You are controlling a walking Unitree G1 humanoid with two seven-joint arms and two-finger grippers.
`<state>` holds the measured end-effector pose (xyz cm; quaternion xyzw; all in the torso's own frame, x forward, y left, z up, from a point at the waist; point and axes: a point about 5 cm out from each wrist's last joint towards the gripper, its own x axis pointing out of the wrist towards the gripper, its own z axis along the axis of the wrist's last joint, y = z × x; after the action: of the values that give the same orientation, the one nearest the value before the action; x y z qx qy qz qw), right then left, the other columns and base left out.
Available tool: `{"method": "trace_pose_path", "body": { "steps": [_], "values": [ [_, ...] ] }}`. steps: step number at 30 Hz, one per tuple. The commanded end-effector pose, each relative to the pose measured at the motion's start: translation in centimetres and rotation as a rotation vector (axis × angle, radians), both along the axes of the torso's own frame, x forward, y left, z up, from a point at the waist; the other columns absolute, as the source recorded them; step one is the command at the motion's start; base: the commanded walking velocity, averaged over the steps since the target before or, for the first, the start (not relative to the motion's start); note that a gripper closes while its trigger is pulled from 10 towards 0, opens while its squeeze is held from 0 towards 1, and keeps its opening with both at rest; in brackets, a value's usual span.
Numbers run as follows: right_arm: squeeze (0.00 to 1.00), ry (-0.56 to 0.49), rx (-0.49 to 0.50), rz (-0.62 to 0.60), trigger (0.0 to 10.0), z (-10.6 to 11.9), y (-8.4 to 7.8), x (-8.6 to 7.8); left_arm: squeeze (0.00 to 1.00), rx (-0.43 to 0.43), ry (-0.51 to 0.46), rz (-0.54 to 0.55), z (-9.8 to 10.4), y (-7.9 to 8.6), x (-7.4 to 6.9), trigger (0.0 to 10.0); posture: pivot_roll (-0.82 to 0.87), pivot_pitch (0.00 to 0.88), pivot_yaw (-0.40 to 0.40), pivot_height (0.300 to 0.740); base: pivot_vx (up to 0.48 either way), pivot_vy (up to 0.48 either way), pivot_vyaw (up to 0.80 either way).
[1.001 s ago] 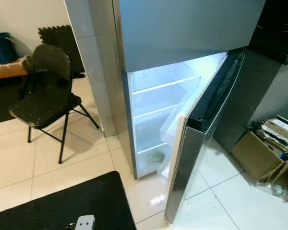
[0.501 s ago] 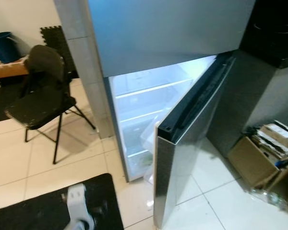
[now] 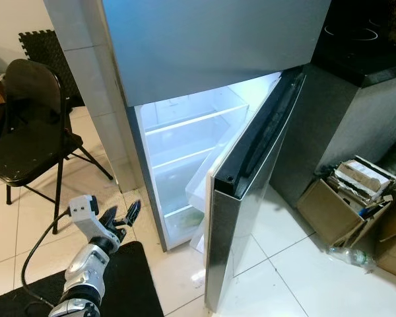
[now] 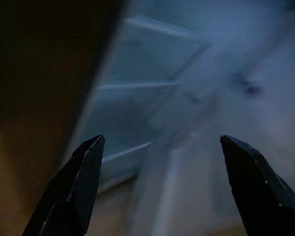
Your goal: Restocking fridge
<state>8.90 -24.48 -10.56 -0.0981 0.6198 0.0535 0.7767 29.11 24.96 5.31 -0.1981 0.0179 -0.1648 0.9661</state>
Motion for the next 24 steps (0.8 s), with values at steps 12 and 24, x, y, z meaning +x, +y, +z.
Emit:
{"method": "trace_pose_path", "body": {
  "steps": [12, 24],
  "values": [
    [0.0, 0.007, -0.004, -0.002, 10.0, -0.1, 0.0, -0.3, 0.0, 0.087, -0.221, -0.448, 3.7, -8.8, 2.3, 0.0, -0.08, 0.0, -0.023, 0.74, 0.0, 0.0, 0.0],
    [0.0, 0.009, -0.001, -0.006, 10.0, -0.1, 0.1, -0.4, 0.0, 0.129, -0.236, -0.459, 4.0, -12.2, 2.7, 10.0, -0.08, 0.0, -0.02, 0.74, 0.0, 0.0, 0.0]
  ]
}}
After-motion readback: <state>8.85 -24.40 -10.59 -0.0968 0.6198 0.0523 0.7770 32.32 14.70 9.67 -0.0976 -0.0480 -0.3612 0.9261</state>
